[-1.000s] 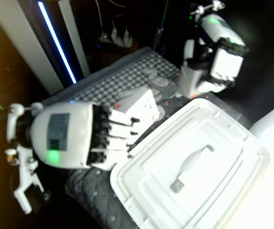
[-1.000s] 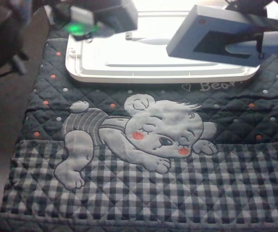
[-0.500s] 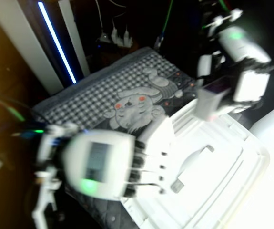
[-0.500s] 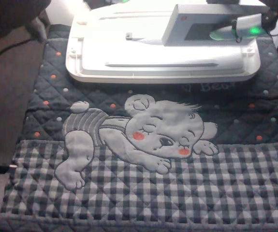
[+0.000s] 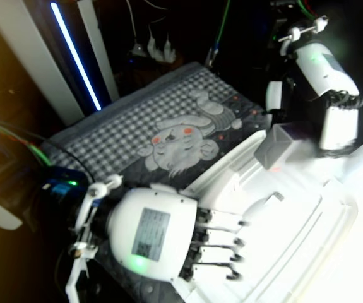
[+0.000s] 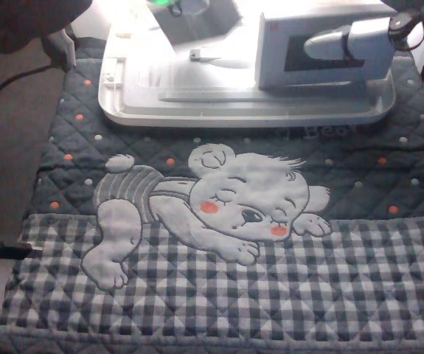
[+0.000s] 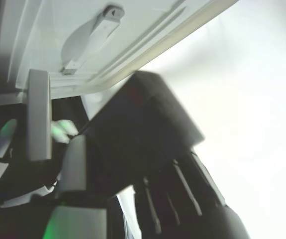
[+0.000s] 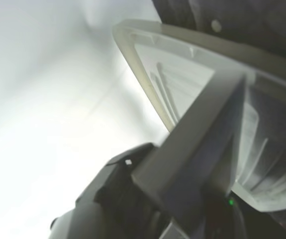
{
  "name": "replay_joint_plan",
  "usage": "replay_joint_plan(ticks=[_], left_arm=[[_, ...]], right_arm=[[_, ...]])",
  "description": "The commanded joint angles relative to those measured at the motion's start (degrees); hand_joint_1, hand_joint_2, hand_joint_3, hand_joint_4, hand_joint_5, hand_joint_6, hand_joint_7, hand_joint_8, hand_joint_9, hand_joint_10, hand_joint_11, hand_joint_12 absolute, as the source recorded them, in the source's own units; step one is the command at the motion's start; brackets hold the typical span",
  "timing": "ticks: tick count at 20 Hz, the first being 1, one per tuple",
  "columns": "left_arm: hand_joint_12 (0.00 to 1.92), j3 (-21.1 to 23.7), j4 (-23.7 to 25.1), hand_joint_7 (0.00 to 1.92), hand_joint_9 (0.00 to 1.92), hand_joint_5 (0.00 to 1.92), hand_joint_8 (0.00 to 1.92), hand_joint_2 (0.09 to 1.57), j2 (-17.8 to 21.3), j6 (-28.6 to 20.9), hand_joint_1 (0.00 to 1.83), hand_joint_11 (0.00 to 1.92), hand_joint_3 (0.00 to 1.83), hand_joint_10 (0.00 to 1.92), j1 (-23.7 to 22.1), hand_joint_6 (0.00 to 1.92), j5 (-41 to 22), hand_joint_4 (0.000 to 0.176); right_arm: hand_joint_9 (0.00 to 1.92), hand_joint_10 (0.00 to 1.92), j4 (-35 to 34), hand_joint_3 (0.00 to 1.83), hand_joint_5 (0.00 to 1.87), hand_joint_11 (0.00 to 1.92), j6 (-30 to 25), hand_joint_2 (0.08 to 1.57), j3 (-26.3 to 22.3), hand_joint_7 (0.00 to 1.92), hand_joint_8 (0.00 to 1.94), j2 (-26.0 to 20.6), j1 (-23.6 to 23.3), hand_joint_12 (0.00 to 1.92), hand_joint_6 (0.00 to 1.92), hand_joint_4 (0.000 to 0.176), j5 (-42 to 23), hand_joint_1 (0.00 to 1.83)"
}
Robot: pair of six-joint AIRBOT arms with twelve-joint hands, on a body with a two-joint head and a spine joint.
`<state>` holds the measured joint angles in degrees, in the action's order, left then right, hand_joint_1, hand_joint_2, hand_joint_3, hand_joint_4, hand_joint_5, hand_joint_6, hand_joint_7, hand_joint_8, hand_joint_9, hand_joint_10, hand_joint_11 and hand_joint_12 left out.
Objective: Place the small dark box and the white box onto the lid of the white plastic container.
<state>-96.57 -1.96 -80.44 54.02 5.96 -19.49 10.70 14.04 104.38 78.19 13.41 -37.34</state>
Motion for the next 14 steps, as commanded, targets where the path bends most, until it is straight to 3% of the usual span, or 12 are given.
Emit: replay_joint_plan(ticks=[1, 2, 3, 4, 6, 7, 8, 9, 12, 14], left_arm=[[0.00, 0.31, 0.03, 0.01, 0.00, 0.08, 0.00, 0.89, 0.46, -0.11, 1.14, 0.02, 0.00, 0.00, -0.75, 0.00, -7.24, 0.159], [0.00, 0.67, 0.03, 0.01, 0.00, 0.07, 0.00, 0.88, 0.63, -0.12, 1.14, 0.02, 0.00, 0.00, -0.72, 0.00, -7.59, 0.134], [0.01, 1.48, 0.03, 0.00, 0.00, 0.05, 0.00, 0.89, 1.16, -0.13, 1.14, 0.03, 0.00, 0.00, -0.52, 0.00, -8.24, 0.124], [0.01, 2.91, 0.03, 0.00, 0.00, 0.02, 0.00, 0.90, 2.22, -0.13, 1.14, 0.04, 0.00, 0.00, 0.04, 0.00, -9.76, 0.143], [0.02, 5.96, 0.04, 0.00, 0.00, 0.00, 0.00, 0.89, 4.60, -0.13, 1.08, 0.06, 0.00, 0.00, 1.68, 0.00, -14.11, 0.136], [0.03, 8.60, 0.07, 0.00, 0.04, 0.00, 0.00, 0.87, 6.54, -0.14, 1.10, 0.08, 0.00, 0.02, 2.88, 0.00, -17.77, 0.168], [0.02, 12.20, 0.87, 0.00, 0.05, 0.00, 0.00, 0.84, 9.43, -0.35, 1.11, 0.07, 0.00, 0.02, 3.50, 0.00, -21.82, 0.174], [0.01, 14.09, 1.18, 0.00, 0.01, 0.00, 0.00, 0.86, 10.74, -0.36, 1.10, 0.04, 0.00, 0.00, 3.66, 0.00, -23.76, 0.176], [0.00, 21.06, 3.23, 0.00, 0.00, 0.00, 0.00, 0.87, 16.60, -0.38, 1.15, 0.01, 0.00, 0.00, 6.25, 0.00, -32.97, 0.176], [0.02, 23.87, 3.81, 0.01, 0.06, 0.00, 0.00, 0.87, 18.97, -0.38, 1.03, 0.05, 0.00, 0.02, 8.53, 0.00, -38.45, 0.175]], right_arm=[[0.05, 0.01, -1.23, 0.00, 0.00, 0.04, -0.26, 0.92, -0.09, 0.00, 0.00, -0.96, -0.59, 0.31, 0.00, 0.176, -6.67, 0.64], [0.07, 0.00, -0.84, 0.00, 0.00, 0.01, -0.26, 0.90, -0.56, 0.00, 0.00, -0.98, -0.59, 0.53, 0.00, 0.176, -6.68, 0.66], [0.06, 0.00, 0.14, 0.00, 0.00, 0.00, -0.27, 0.89, -1.58, 0.00, 0.00, -1.00, -0.59, 0.59, 0.00, 0.176, -6.68, 0.66], [0.04, 0.00, 0.98, 0.00, 0.00, 0.00, -0.27, 0.90, -3.00, 0.00, 0.00, -1.88, -0.59, 0.64, 0.00, 0.176, -7.03, 0.59], [0.00, 0.00, 1.34, 0.00, 0.00, 0.00, -0.27, 0.90, -5.50, 0.00, 0.00, -4.92, -0.59, 0.26, 0.00, 0.176, -10.56, 0.65], [0.00, 0.00, 1.33, 0.00, 0.00, 0.00, -0.22, 0.89, -8.21, 0.00, 0.00, -7.13, -0.56, 0.17, 0.00, 0.176, -13.83, 0.64], [0.00, 0.00, 1.32, 0.00, 0.00, 0.00, 0.13, 0.85, -12.10, 0.00, 0.00, -10.14, -0.32, 0.03, 0.00, 0.176, -17.09, 0.59], [0.00, 0.00, 1.24, 0.00, 0.00, 0.00, 0.14, 0.81, -13.80, 0.00, 0.00, -11.14, -0.11, 0.01, 0.00, 0.166, -18.56, 0.60], [0.00, 0.00, -3.24, 0.00, 0.00, 0.00, 0.76, 0.73, -17.60, 0.00, 0.00, -13.60, 4.71, 0.00, 0.00, 0.176, -28.09, 0.62], [0.00, 0.00, -5.30, 0.00, 0.00, 0.00, 0.76, 0.70, -19.08, 0.00, 0.00, -14.77, 7.65, 0.00, 0.00, 0.176, -32.92, 0.65]])
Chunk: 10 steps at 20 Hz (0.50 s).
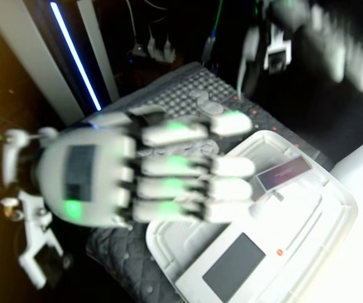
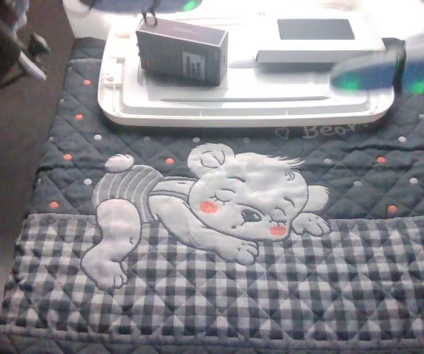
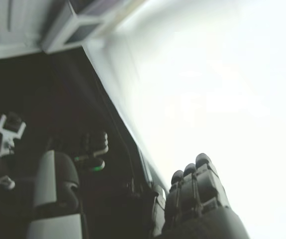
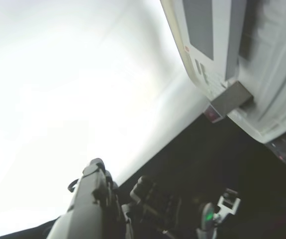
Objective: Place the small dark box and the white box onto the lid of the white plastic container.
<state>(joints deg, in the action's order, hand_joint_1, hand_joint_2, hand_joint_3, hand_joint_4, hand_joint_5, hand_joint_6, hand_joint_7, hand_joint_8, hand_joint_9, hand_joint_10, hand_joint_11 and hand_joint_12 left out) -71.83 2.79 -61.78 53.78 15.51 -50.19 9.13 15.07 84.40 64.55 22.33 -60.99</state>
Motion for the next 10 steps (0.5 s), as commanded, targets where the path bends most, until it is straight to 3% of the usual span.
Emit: replay_joint_plan(ticks=[1, 2, 3, 4, 5, 6, 7, 8, 10], left_arm=[[0.03, 1.04, -0.82, 0.02, 0.07, 0.00, 0.01, 0.85, 1.81, -0.14, 0.96, 0.07, 0.00, 0.02, 0.17, 0.00, -10.56, 0.176], [0.03, 2.36, -0.72, 0.00, 0.07, 0.00, 0.00, 0.84, 2.90, -0.14, 0.94, 0.07, 0.00, 0.02, 1.07, 0.00, -12.46, 0.176], [0.04, 3.78, -0.71, 0.00, 0.09, 0.00, 0.00, 0.82, 4.08, -0.13, 1.00, 0.08, 0.00, 0.02, 2.34, 0.00, -14.87, 0.133], [0.04, 5.23, -0.71, 0.00, 0.08, 0.00, 0.00, 0.82, 5.25, -0.13, 1.00, 0.08, 0.00, 0.02, 4.25, 0.00, -17.95, 0.110], [0.04, 5.81, -0.71, 0.00, 0.07, 0.00, 0.00, 0.84, 5.61, -0.12, 1.03, 0.07, 0.00, 0.01, 5.33, 0.00, -19.87, 0.122], [0.37, 6.72, -0.71, 0.01, 0.11, 0.00, 0.00, 0.83, 6.15, -0.05, 1.00, 0.01, 0.01, 0.00, 7.14, 0.00, -22.33, 0.157], [0.50, 7.62, -0.72, 0.04, 0.13, 0.00, 0.00, 0.84, 6.60, 0.55, 1.01, 0.00, 0.01, 0.00, 8.51, 0.00, -24.19, 0.172], [0.32, 8.35, -0.72, 0.03, 0.12, 0.01, 0.00, 0.87, 6.81, 1.32, 1.08, 0.00, 0.01, 0.01, 9.09, 0.00, -25.18, 0.152], [0.27, 9.19, -0.52, 0.00, 0.09, 0.00, 0.00, 0.92, 6.85, 1.67, 1.03, 0.00, 0.01, 0.00, 10.00, 0.00, -26.65, 0.130]], right_arm=[[0.00, 0.00, -4.02, 0.00, 0.00, 0.00, -0.27, 0.71, -0.30, 0.00, 0.00, -1.88, -0.44, 0.00, 0.00, 0.176, -11.53, 0.64], [0.00, 0.00, -4.08, 0.00, 0.00, 0.00, -0.27, 0.70, -1.14, 0.00, 0.00, -2.39, -0.04, 0.00, 0.00, 0.176, -12.64, 0.62], [0.00, 0.00, -4.10, 0.00, 0.00, 0.00, -0.27, 0.69, -2.07, 0.00, 0.00, -3.00, 0.51, 0.00, 0.00, 0.176, -14.25, 0.66], [0.00, 0.00, -4.57, 0.00, 0.00, 0.00, -0.27, 0.69, -3.17, 0.00, 0.00, -3.64, 1.90, 0.00, 0.00, 0.176, -16.67, 0.67], [0.00, 0.00, -5.25, 0.00, 0.00, 0.00, -0.27, 0.67, -3.62, 0.00, 0.00, -3.94, 3.22, 0.00, 0.00, 0.176, -18.24, 0.68], [0.00, 0.00, -6.64, 0.00, 0.00, 0.00, -0.27, 0.67, -4.20, 0.00, 0.00, -4.29, 5.27, 0.00, 0.00, 0.176, -21.07, 0.70], [0.00, 0.00, -7.38, 0.00, 0.00, 0.00, -0.27, 0.69, -4.62, 0.00, 0.00, -4.52, 6.68, 0.00, 0.00, 0.176, -23.10, 0.72], [0.00, 0.00, -7.62, 0.00, 0.00, 0.00, -0.27, 0.71, -5.32, 0.00, 0.00, -4.90, 7.89, 0.00, 0.00, 0.176, -24.97, 0.73], [0.00, 0.00, -7.44, 0.00, 0.00, 0.00, -0.27, 0.72, -6.36, 0.01, 0.00, -5.28, 8.50, 0.00, 0.00, 0.176, -27.01, 0.78]])
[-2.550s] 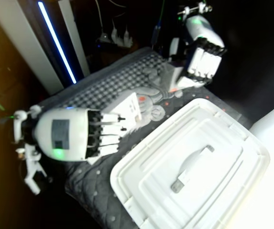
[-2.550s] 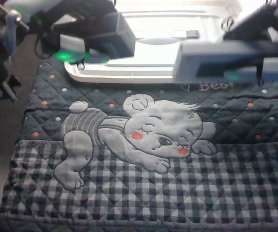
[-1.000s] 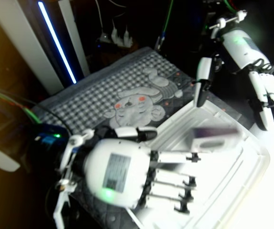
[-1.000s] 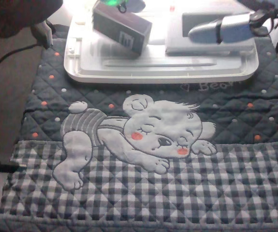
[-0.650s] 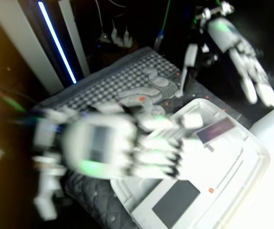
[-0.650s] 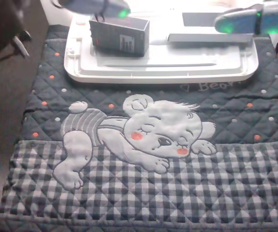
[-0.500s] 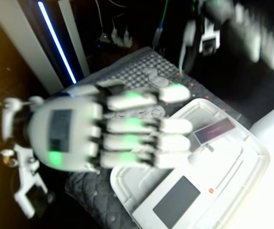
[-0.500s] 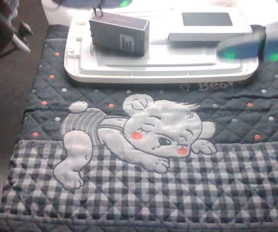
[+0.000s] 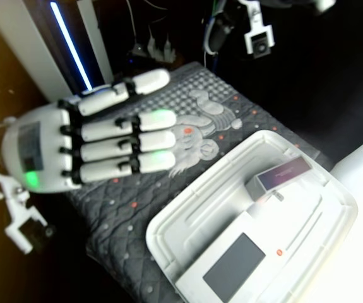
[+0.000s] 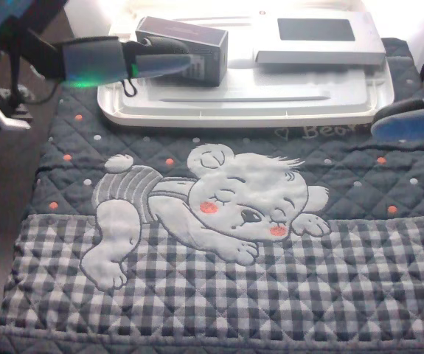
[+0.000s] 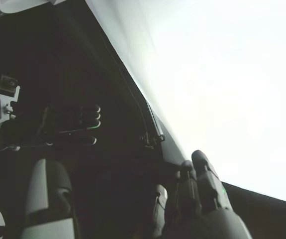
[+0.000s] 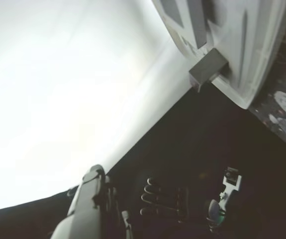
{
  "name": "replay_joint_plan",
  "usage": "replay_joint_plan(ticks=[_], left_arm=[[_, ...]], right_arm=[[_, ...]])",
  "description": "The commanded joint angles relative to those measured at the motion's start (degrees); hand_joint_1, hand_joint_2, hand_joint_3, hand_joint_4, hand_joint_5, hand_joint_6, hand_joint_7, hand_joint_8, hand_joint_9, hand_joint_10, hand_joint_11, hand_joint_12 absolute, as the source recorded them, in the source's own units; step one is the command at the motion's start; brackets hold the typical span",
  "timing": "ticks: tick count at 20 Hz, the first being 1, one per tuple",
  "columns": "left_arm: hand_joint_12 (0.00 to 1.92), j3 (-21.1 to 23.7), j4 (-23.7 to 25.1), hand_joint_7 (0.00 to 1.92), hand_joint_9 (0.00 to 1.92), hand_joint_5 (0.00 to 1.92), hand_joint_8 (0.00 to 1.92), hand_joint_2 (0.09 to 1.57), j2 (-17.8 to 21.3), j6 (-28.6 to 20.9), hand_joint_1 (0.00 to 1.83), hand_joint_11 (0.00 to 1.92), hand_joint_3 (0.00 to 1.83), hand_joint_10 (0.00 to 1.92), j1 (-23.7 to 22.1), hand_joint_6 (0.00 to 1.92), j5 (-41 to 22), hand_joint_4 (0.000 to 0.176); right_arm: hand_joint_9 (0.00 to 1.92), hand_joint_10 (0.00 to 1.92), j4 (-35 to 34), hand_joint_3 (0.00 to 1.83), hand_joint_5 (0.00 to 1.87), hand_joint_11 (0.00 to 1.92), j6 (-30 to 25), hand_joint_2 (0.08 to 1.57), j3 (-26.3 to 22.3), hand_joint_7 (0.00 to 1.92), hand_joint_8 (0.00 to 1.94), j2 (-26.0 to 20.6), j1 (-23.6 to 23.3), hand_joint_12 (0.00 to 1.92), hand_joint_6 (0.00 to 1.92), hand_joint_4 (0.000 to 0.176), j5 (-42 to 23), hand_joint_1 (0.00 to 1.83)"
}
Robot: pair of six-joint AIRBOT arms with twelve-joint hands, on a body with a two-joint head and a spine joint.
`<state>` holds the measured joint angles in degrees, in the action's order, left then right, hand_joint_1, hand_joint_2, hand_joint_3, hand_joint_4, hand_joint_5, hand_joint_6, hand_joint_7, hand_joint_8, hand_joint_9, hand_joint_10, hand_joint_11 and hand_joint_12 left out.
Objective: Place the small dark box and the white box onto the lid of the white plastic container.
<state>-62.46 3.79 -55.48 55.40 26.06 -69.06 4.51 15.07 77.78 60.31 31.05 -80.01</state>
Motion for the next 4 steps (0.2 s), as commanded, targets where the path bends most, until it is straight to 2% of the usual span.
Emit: replay_joint_plan(ticks=[1, 2, 4], left_arm=[[0.05, 0.19, -1.52, 0.00, 0.07, 0.06, 0.00, 0.99, 0.73, 0.04, 0.53, 0.00, 0.03, 0.00, 0.09, 0.01, -8.48, 0.122], [0.01, 0.78, -1.52, 0.00, 0.06, 0.03, 0.00, 1.12, 1.19, 0.04, 0.61, 0.00, 0.04, 0.00, 1.22, 0.00, -10.02, 0.111], [0.00, 1.84, -1.56, 0.00, 0.01, 0.00, 0.00, 1.00, 1.98, 0.07, 0.86, 0.00, 0.00, 0.00, 3.17, 0.00, -12.68, 0.073]], right_arm=[[0.00, 0.00, -2.80, 0.01, 0.00, 0.00, -0.30, 0.73, 0.00, 0.03, 0.01, -1.06, 0.10, 0.00, 0.00, 0.176, -8.81, 0.78], [0.02, 0.00, -3.01, 0.02, 0.00, 0.03, -0.30, 0.86, -0.19, 0.03, 0.00, -1.06, 0.52, 0.02, 0.00, 0.176, -9.64, 0.75], [0.01, 0.00, -4.06, 0.02, 0.00, 0.01, -0.41, 0.92, -0.50, 0.06, 0.01, -1.01, 1.94, 0.00, 0.00, 0.176, -11.04, 0.68]])
